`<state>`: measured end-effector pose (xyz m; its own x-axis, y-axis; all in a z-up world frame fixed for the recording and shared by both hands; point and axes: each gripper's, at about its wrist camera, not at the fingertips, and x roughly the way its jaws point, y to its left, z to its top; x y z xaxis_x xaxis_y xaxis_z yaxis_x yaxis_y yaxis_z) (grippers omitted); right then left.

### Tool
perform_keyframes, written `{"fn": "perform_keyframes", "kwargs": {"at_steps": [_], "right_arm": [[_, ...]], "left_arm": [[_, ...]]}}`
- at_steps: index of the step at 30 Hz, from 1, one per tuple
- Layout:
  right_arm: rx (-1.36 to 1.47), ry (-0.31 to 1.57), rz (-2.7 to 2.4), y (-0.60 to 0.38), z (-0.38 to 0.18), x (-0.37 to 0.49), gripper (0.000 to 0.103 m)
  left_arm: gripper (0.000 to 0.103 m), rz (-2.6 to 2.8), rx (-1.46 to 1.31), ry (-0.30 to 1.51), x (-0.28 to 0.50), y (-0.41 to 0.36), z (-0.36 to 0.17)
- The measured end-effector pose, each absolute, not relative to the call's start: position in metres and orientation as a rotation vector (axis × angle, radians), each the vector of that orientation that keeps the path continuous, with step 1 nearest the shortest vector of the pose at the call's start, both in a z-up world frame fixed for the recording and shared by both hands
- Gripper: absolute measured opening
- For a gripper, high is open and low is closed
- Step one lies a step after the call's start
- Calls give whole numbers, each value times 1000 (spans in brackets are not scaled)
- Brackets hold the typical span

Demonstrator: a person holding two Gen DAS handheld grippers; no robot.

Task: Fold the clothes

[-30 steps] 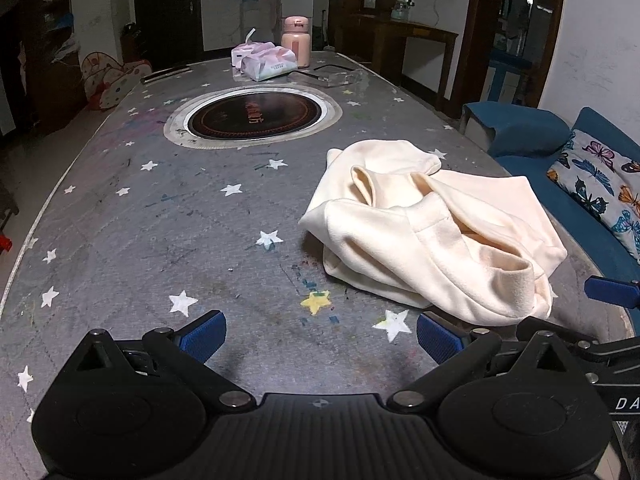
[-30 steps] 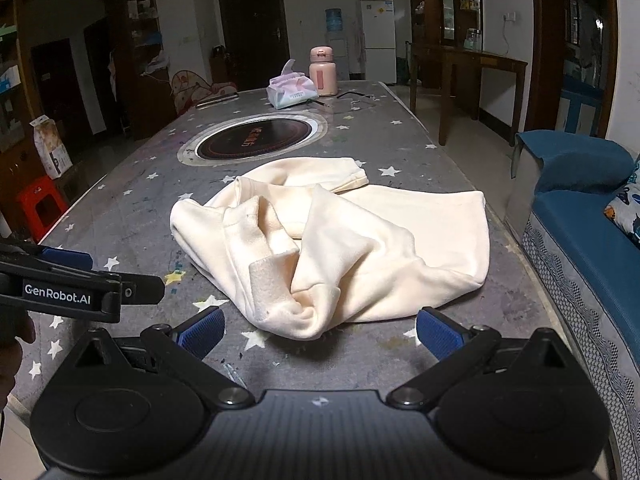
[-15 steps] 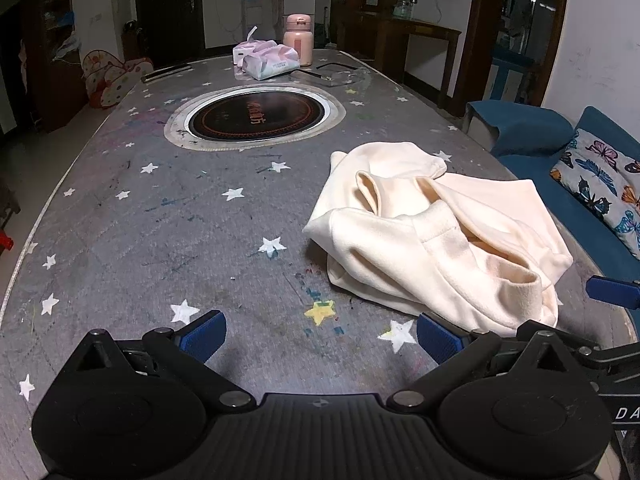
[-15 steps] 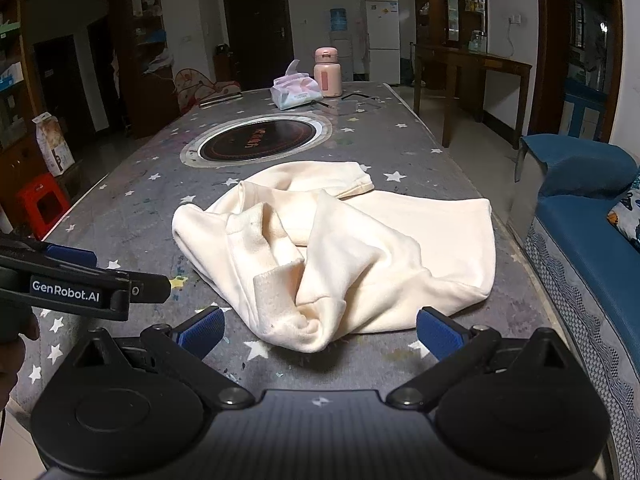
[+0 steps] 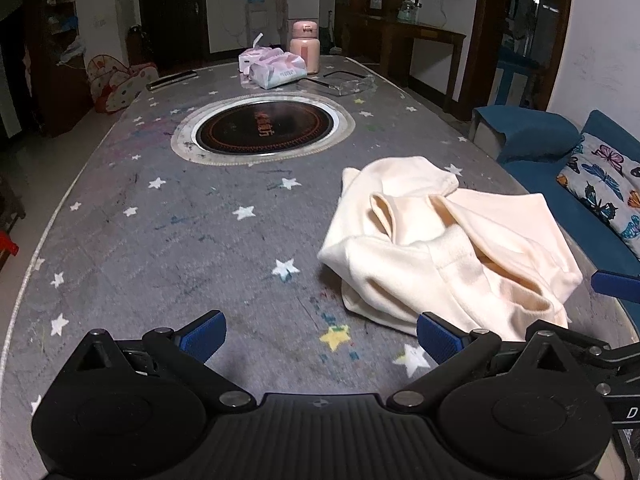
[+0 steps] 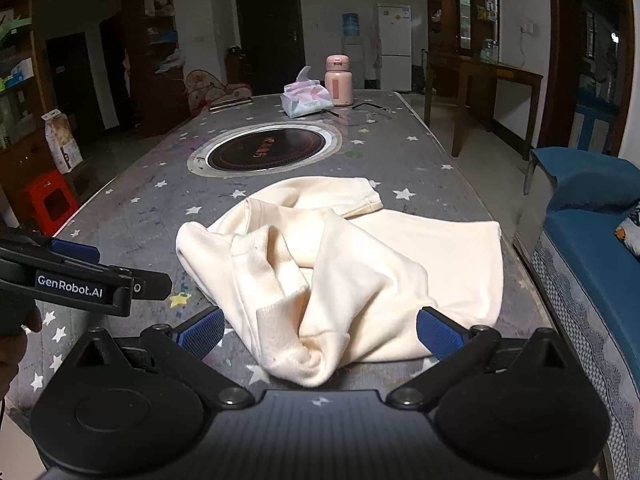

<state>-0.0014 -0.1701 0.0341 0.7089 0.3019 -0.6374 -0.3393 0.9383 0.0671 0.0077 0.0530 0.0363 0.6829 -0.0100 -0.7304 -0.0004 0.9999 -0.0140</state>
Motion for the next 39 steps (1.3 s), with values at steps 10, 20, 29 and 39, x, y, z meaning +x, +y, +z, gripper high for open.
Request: {"fn": "perform_keyframes", "kwargs": {"at_steps": [10, 20, 29, 39], "right_arm": [[-86, 678, 377, -171, 41, 32, 103], [-82, 745, 382, -169, 24, 104, 81], [-134, 819, 431, -148, -3, 145, 50], [-116, 722, 384, -182, 12, 114, 9]], "left_arm": [[103, 25, 4, 790, 38, 64, 46], [103, 44, 23, 787, 78, 68, 44], [103, 31, 26, 800, 109, 62, 36], [103, -16, 44, 790, 128, 47, 29]]}}
